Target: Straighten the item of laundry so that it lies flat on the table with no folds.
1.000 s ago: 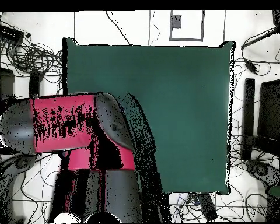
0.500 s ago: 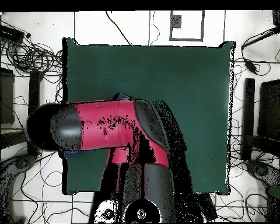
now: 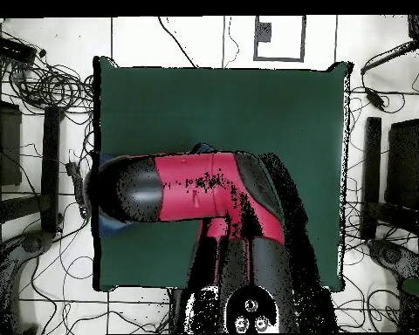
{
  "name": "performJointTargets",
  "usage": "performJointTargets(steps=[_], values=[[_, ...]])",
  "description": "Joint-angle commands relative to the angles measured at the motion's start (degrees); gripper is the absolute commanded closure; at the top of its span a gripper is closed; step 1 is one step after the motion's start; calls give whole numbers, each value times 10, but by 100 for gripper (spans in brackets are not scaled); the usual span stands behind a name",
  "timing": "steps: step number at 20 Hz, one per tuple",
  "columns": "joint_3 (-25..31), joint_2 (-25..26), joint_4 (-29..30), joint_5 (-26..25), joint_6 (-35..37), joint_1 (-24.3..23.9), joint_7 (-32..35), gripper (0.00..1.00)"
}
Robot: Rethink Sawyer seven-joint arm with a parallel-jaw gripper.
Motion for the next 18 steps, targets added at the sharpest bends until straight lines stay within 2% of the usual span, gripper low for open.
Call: performJointTargets(steps=[1, 8, 13, 18], values=[[80, -9, 76, -36, -41, -21, -198, 100], [94, -8, 75, -70, -64, -44, -199, 100], [94, -20, 69, -85, -37, -45, -193, 100], [106, -22, 68, -93, -40, -53, -200, 100]])
